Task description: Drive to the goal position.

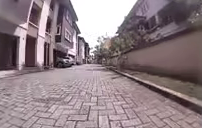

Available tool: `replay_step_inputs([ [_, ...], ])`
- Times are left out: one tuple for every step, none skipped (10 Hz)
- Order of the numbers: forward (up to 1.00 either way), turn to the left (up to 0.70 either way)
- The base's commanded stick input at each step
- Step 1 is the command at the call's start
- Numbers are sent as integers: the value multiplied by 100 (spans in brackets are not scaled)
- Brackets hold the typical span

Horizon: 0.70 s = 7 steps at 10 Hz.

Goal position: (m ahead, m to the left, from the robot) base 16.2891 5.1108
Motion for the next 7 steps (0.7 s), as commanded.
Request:
replay_step_inputs([
  [50, 0],
  [50, 0],
  [50, 0],
  [50, 0],
  [50, 0],
  [50, 0],
  [50, 0],
])
